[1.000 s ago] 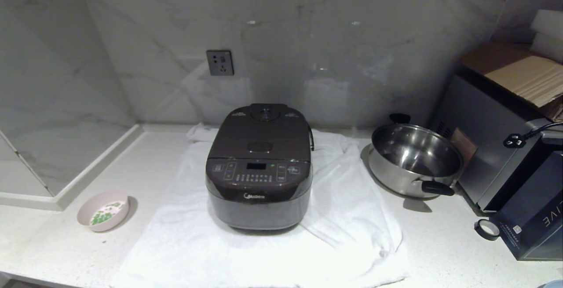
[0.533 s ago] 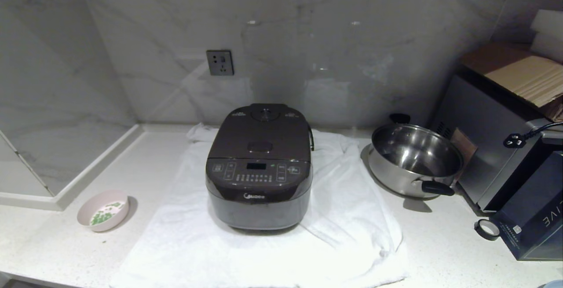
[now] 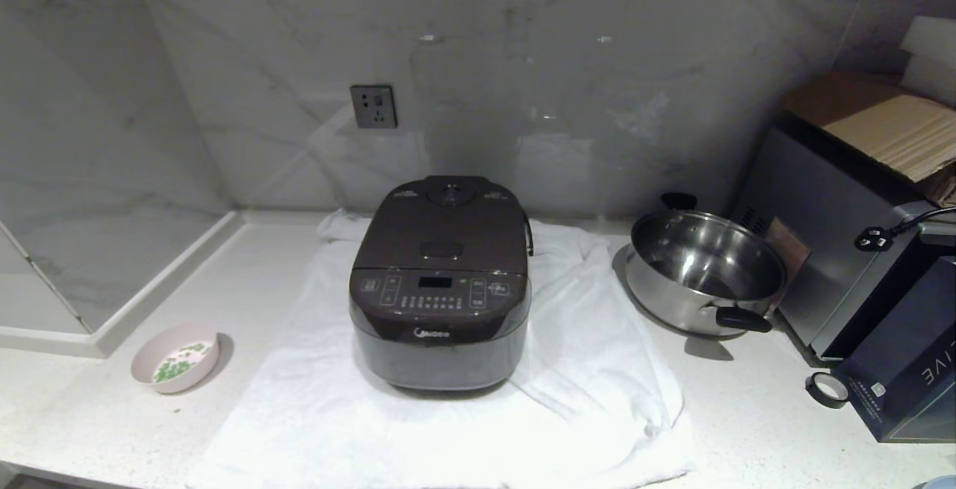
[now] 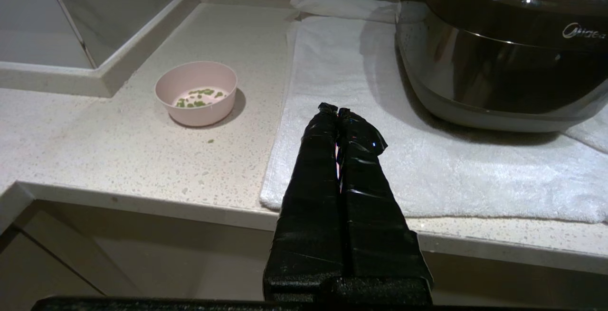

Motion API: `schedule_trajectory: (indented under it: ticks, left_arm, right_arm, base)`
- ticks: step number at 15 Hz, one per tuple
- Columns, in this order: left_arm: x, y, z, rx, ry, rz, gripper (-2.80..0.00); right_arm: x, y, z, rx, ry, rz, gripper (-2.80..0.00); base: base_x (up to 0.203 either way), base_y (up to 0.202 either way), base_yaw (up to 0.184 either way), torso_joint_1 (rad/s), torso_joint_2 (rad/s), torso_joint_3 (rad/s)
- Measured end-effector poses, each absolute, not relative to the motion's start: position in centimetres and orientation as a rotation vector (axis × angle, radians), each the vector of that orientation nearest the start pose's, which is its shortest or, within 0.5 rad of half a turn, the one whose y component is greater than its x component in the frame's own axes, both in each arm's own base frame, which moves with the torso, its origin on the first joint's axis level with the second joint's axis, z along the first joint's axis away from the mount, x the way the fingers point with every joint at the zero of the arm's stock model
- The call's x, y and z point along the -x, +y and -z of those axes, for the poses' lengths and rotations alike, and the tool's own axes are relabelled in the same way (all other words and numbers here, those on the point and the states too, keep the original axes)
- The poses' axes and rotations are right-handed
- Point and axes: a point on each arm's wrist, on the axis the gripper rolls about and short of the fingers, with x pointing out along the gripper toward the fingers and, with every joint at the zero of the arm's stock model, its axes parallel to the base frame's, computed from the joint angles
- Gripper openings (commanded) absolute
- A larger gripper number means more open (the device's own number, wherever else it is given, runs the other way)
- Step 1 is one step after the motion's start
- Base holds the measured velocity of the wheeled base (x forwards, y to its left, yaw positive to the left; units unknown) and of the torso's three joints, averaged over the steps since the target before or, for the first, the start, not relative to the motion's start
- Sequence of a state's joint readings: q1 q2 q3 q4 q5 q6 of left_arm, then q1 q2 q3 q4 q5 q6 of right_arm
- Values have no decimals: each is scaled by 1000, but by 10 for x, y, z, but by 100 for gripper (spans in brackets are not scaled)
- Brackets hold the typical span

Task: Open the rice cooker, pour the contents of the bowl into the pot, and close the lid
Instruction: Open the rice cooker

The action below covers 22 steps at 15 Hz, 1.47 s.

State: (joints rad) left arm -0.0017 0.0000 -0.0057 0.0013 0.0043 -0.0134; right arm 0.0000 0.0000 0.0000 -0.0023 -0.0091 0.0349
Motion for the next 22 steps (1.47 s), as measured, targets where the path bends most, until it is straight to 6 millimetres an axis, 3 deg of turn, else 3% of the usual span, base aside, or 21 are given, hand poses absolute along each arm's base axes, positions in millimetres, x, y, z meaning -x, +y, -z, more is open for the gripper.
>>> schedule_trajectory:
  ticks: [19,21,22]
  left_arm:
    - [23,0,-77,-6,-7,0,-280]
    - [23,-1,-85,-55,-12,26,-280]
    - [24,-1,-100,-55,-35,48,-280]
  right_arm:
    - [23,0,-76,-35,-2,9,-280]
    - [23,0,-76,-34,-3,9,-280]
    - [23,0,-76,-35,-2,9,-280]
  base:
    - [0,0,0,0,0,0]
    - [0,0,0,0,0,0]
    - [0,0,0,0,0,0]
